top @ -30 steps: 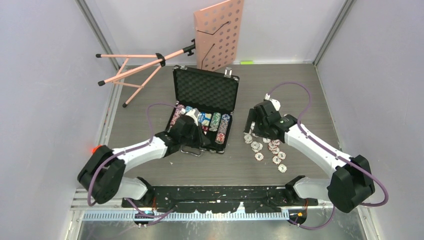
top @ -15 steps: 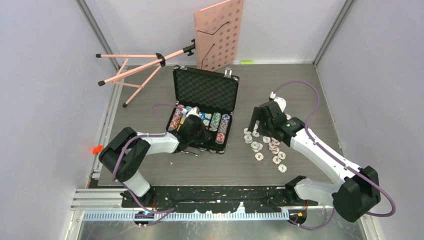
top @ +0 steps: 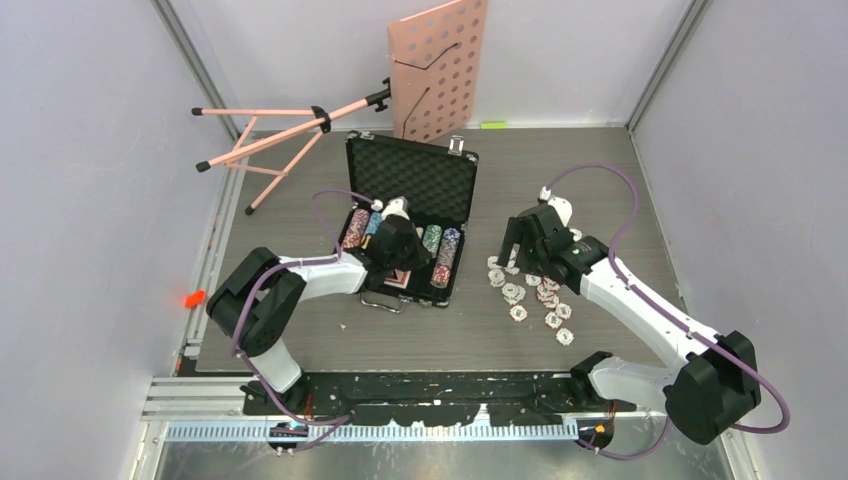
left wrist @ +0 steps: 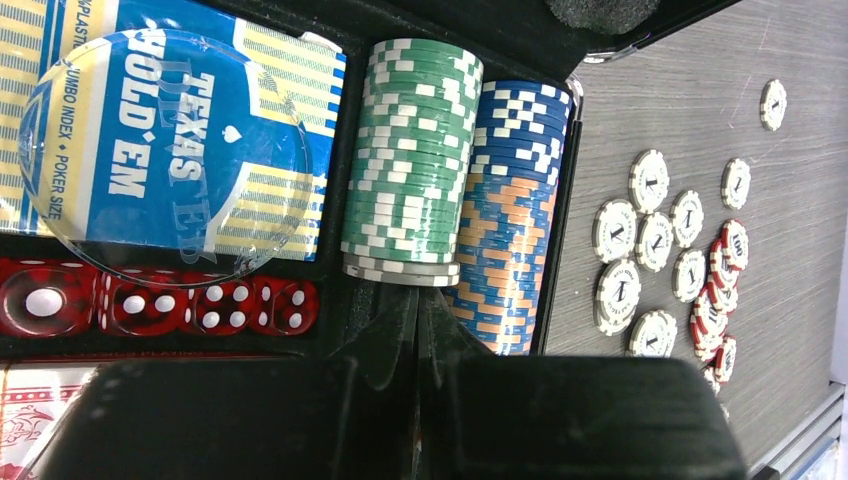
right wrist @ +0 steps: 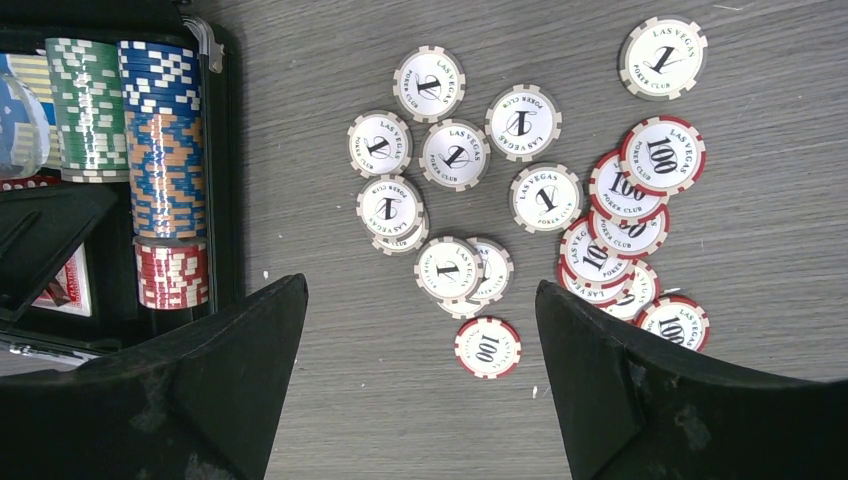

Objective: Pack up texas hold em set

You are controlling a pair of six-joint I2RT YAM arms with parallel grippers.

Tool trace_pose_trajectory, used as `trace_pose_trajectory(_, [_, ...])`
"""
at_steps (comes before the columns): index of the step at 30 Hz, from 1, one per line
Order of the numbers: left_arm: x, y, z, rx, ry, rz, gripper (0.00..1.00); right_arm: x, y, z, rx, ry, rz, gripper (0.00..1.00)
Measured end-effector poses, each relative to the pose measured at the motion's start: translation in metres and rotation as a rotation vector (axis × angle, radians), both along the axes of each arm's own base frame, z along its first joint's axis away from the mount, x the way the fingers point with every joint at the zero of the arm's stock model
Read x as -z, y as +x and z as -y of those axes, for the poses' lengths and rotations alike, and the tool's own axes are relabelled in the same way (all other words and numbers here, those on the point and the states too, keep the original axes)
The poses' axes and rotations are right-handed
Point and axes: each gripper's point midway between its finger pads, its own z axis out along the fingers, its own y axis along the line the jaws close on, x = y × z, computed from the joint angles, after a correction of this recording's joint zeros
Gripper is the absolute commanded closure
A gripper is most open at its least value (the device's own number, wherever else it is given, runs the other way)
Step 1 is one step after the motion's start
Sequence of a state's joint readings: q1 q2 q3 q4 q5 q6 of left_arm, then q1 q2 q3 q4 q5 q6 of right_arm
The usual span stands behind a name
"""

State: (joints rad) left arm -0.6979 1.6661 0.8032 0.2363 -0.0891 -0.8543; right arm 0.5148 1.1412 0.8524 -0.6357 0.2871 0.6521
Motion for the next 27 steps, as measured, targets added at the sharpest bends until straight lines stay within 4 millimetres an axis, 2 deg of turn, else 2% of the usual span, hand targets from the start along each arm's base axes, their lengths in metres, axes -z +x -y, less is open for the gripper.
trace_pose_trajectory(8, [0.001, 0.000, -0.003, 0.018, 0.036, 0.005, 1.00, 0.012, -0.002, -0.004, -0.017, -0.004, -0.048, 0.01])
trace_pose_trajectory(14, [-0.011, -0.002, -0.005, 0.031, 0.042, 0.027, 1.00, 0.030, -0.008, -0.006, -0.045, -0.036, -0.144, 0.01])
trace_pose_trajectory(18, [-0.020, -0.001, -0.005, 0.038, 0.036, 0.051, 1.00, 0.035, -0.011, -0.009, -0.060, -0.033, -0.176, 0.01])
trace_pose_trajectory(27, [-0.019, -0.006, -0.007, 0.054, 0.051, 0.038, 1.00, 0.041, -0.013, -0.014, -0.083, -0.022, -0.210, 0.05])
